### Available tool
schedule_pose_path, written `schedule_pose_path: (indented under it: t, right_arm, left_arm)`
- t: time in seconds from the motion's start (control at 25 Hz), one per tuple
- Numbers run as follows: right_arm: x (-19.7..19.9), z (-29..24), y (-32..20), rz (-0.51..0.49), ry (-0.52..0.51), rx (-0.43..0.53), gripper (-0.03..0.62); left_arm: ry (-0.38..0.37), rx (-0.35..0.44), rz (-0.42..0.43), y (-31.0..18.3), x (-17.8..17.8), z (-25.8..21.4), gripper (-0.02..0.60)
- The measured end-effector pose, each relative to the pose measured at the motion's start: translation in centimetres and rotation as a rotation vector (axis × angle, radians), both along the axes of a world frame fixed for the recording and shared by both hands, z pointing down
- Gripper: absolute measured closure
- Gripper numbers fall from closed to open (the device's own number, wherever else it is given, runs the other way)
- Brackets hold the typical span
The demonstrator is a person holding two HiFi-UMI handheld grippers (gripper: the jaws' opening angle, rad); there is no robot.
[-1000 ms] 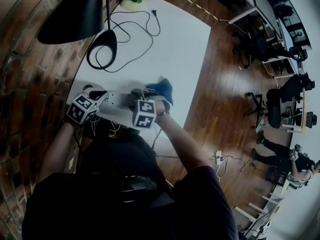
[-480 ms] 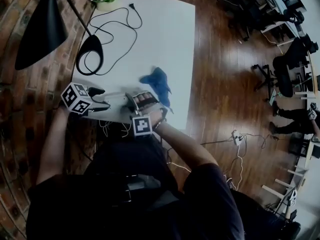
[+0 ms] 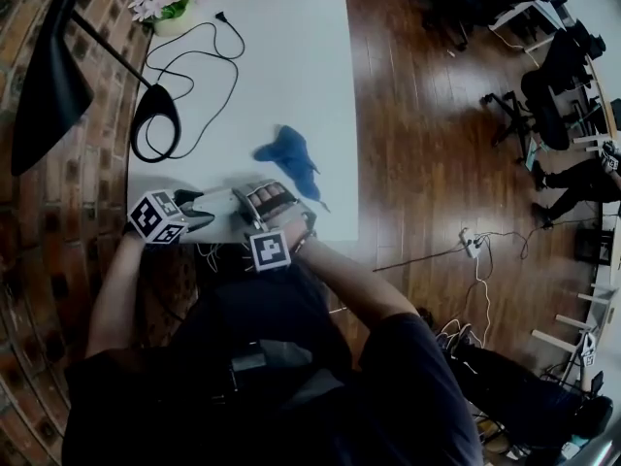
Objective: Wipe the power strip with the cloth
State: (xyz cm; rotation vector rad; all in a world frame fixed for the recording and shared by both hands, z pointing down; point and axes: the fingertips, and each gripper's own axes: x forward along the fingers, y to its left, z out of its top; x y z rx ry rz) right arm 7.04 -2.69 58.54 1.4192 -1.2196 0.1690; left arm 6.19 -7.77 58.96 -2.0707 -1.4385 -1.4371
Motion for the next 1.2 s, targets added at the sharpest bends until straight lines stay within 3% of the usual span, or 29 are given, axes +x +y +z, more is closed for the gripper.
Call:
schedule_pose_path:
  t: [0.2, 0.36, 0.44, 0.52, 0.64, 0.8, 0.88, 0.96, 1.2]
  right_arm:
    - [0.1, -0.7, 0.8, 0.097, -0.144, 0.067, 0.298]
    - [1.3, -2.4, 2.4, 0.191, -0.199, 0.177, 0.298]
    - [2.3, -4.2, 3.2, 0.26, -0.246, 0.259, 0.298]
    - [3.1, -5.2, 4.1, 0.35, -0.347, 0.286, 0.298]
    - [3.2, -4.0, 4.5, 0.436, -0.557, 0.209, 0.298]
    - [2.7, -1.4, 3.8, 0.309, -0.531, 0.036, 0.298]
    - [1.7, -0.1, 3.7, 0.299, -0.575, -0.014, 0.299]
    - [1.4, 0.5, 3.7, 0.297, -0.589, -0.02, 0.357]
    - [1.2, 1.0, 3.8, 0.222, -0.457, -0.021, 0.344]
  left_arm:
    - [0.171, 0.041, -0.036, 0.3, 0.5, -0.3, 0.319]
    - [0.298, 0.07, -0.123, 0.5, 1.4, -1.3, 0.328]
    - [0.388, 0.112, -0.102, 0.5, 1.5, -1.3, 0.332]
    - [0.459, 0.145, -0.011, 1.0, 1.1, -1.2, 0.333]
    - [0.509, 0.178, 0.096, 1.4, 0.3, -1.0, 0.336]
    - [0.57, 0.197, 0.113, 1.6, 0.0, -0.9, 0.339]
    - [0.579, 0.195, 0.106, 1.6, -0.1, -0.9, 0.341]
    - [0.548, 0.183, 0.086, 1.4, -0.2, -0.9, 0.341]
    - [0.421, 0.106, -0.015, 1.7, 0.4, -2.9, 0.35]
